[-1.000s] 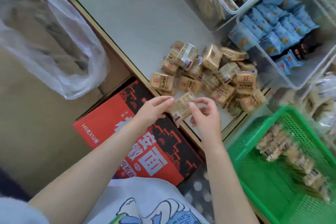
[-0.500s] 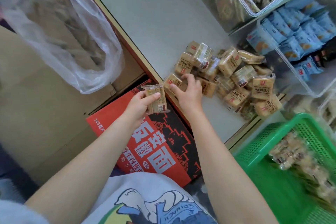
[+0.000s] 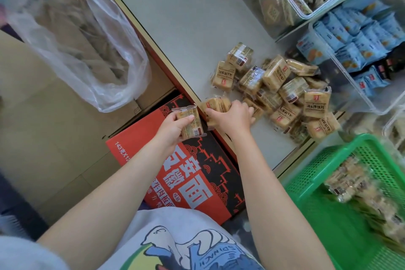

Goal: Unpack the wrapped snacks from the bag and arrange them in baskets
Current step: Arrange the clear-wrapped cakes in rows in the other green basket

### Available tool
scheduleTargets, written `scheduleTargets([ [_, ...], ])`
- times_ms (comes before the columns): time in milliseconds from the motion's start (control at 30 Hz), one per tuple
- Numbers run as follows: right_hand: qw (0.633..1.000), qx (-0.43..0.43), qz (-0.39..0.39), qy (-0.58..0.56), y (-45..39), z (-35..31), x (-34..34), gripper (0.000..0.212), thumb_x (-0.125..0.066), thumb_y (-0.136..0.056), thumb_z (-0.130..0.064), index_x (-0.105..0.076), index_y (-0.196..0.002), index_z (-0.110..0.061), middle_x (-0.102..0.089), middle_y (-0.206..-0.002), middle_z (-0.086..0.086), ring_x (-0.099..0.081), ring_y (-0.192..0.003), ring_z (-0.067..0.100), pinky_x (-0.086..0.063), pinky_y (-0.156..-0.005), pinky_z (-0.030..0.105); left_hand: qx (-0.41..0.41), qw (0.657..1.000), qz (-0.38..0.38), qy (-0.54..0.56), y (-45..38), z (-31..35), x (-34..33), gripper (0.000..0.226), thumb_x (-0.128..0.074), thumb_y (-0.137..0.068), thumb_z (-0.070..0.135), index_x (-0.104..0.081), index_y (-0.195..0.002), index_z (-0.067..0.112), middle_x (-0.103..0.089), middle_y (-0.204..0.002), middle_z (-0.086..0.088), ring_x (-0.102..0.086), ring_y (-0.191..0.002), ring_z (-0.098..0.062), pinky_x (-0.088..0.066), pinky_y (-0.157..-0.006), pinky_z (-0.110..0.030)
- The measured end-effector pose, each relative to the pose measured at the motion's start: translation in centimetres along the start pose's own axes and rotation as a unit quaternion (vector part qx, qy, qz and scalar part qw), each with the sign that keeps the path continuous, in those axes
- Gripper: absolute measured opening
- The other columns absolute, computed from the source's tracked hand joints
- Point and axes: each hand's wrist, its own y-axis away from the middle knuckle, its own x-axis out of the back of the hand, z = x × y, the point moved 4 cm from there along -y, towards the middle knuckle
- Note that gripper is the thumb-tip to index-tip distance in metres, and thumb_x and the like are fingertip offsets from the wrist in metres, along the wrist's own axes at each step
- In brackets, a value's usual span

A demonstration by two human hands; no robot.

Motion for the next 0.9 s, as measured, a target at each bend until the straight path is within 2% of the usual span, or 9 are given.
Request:
scheduleTargets([
  [100,0.986,-0.033,-0.011,-0.160,1.6,1.8,0.5,0.065,-0.073,-0.077,-0.063,-0.057,-0.118,-0.015,-0.060,-0.116,-0.001,-0.055,-0.115,0.023,-0.049,-0.084,0.033,-0.004,1.000,-0.019,-0.021,0.0,0.1,0.0,0.043,-0.068,-0.094,0.031,-0.053,-0.131,0.016,-0.070,-0.122,-0.006,-0.071,-0.103,-0.020,-0.056,-0.095,-0.042],
  [200,0.922,-0.057,-0.023,-0.381,4.4,3.7,2.2,0.054,-0.076,-0.083,-0.050,-0.051,-0.121,-0.020,-0.067,-0.105,-0.008,-0.067,-0.094,0.007,-0.049,-0.063,0.016,-0.013,0.995,-0.093,-0.040,0.3,0.4,-1.1,0.068,-0.071,-0.086,0.054,-0.048,-0.138,0.017,-0.068,-0.126,-0.005,-0.070,-0.109,-0.020,-0.054,-0.098,-0.044],
  [267,0.891,-0.026,-0.049,-0.451,5.8,4.2,2.9,0.053,-0.074,-0.086,-0.046,-0.046,-0.123,-0.020,-0.072,-0.105,-0.005,-0.071,-0.091,0.006,-0.053,-0.069,0.016,-0.013,0.987,-0.148,-0.056,0.5,0.4,-2.8,0.084,-0.071,-0.077,0.067,-0.045,-0.140,0.019,-0.065,-0.131,-0.007,-0.066,-0.116,-0.023,-0.051,-0.101,-0.048],
  [400,0.938,0.049,-0.037,-0.341,6.7,4.7,2.5,0.030,-0.052,-0.096,-0.058,-0.063,-0.098,-0.030,-0.065,-0.105,-0.003,-0.063,-0.102,0.012,-0.056,-0.086,0.034,0.017,0.975,-0.219,-0.036,1.2,-0.2,-7.0,0.090,-0.082,-0.074,0.052,-0.037,-0.144,0.020,-0.061,-0.132,-0.019,-0.067,-0.111,-0.033,-0.055,-0.087,-0.048],
  [467,0.939,0.006,0.014,-0.343,6.2,6.3,2.7,0.034,-0.045,-0.100,-0.056,-0.067,-0.088,-0.033,-0.063,-0.104,-0.004,-0.059,-0.102,0.013,-0.051,-0.090,0.037,0.039,0.979,-0.199,0.003,1.0,-0.8,-7.7,0.094,-0.088,-0.069,0.043,-0.037,-0.145,0.019,-0.063,-0.127,-0.019,-0.069,-0.106,-0.032,-0.057,-0.079,-0.044],
  [567,0.898,-0.115,0.059,-0.421,4.3,9.2,2.9,0.026,-0.054,-0.101,-0.040,-0.064,-0.111,-0.019,-0.066,-0.115,0.002,-0.061,-0.094,0.013,-0.055,-0.089,0.037,0.050,0.983,-0.170,0.038,0.7,-1.3,-7.3,0.079,-0.080,-0.074,0.033,-0.041,-0.139,0.016,-0.067,-0.112,-0.011,-0.070,-0.097,-0.027,-0.059,-0.086,-0.050],
  [667,0.878,-0.191,0.029,-0.439,1.3,9.2,1.2,0.067,-0.066,-0.092,-0.046,-0.045,-0.143,-0.008,-0.052,-0.140,0.004,-0.060,-0.114,0.023,-0.049,-0.104,0.045,0.044,0.985,-0.166,0.023,0.9,-1.2,-6.6,0.058,-0.077,-0.082,0.031,-0.047,-0.131,0.020,-0.065,-0.112,-0.009,-0.068,-0.099,-0.025,-0.057,-0.093,-0.047],
  [767,0.879,-0.217,0.046,-0.422,-1.5,7.5,-0.4,0.088,-0.076,-0.079,-0.057,-0.043,-0.144,-0.008,-0.043,-0.147,0.011,-0.046,-0.134,0.033,-0.041,-0.112,0.049,0.047,0.989,-0.142,0.021,1.2,-1.0,-5.9,0.063,-0.078,-0.081,0.032,-0.045,-0.134,0.021,-0.066,-0.116,-0.010,-0.069,-0.101,-0.026,-0.061,-0.082,-0.041],
  [900,0.856,-0.245,0.050,-0.453,-1.8,5.9,-1.0,0.081,-0.081,-0.079,-0.047,-0.043,-0.141,-0.011,-0.045,-0.145,0.010,-0.046,-0.134,0.031,-0.040,-0.109,0.045,0.045,0.991,-0.122,0.007,1.5,-0.6,-4.9,0.064,-0.076,-0.085,0.035,-0.044,-0.139,0.021,-0.067,-0.116,-0.008,-0.070,-0.100,-0.024,-0.060,-0.079,-0.038],
])
